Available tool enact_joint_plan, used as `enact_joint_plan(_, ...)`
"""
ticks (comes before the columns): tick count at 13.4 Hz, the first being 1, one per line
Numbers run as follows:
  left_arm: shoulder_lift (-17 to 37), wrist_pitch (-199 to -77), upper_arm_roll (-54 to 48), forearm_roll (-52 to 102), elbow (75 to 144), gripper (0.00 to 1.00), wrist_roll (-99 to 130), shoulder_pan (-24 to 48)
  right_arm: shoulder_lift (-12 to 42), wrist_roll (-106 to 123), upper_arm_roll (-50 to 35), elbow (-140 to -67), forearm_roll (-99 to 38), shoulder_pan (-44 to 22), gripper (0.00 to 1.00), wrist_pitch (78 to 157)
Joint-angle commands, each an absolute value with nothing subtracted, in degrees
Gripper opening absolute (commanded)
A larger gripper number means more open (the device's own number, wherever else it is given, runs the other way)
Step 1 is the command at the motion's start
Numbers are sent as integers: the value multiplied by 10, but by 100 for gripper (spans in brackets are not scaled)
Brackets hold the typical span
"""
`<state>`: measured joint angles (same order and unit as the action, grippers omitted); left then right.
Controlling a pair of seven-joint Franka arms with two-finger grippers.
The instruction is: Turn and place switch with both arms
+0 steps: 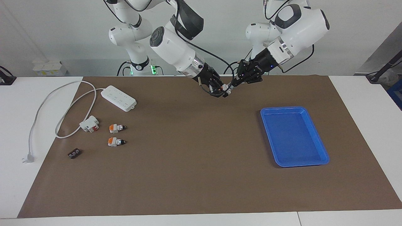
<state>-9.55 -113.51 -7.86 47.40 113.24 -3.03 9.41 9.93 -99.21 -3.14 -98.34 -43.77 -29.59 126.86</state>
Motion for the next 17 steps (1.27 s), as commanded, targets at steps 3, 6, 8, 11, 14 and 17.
enact_joint_plan(3, -113, -1146, -89, 467, 1152, 0, -152, 105, 92, -984, -33, -984, -432, -295, 0, 1276)
enact_joint_plan(6, -113, -1145, -89, 466, 1152, 0, -197, 115, 91, -984, -33, -984, -430, -295, 0, 1276)
enact_joint_plan(8, -113, -1142, -89, 466, 1151, 0, -229, 114, 91, -984, -33, -984, -430, -295, 0, 1276)
enact_joint_plan(11, -115, -1130, -89, 465, 1156, 0, -265, 110, 91, -984, -33, -984, -430, -295, 0, 1276)
enact_joint_plan(14, -115, -1129, -88, 454, 1157, 0, -262, 108, 91, -984, -33, -984, -428, -295, 0, 1276)
enact_joint_plan(17, -113, -1119, -87, 454, 1150, 0, -260, 84, 91, -984, -33, -984, -421, -295, 0, 1276)
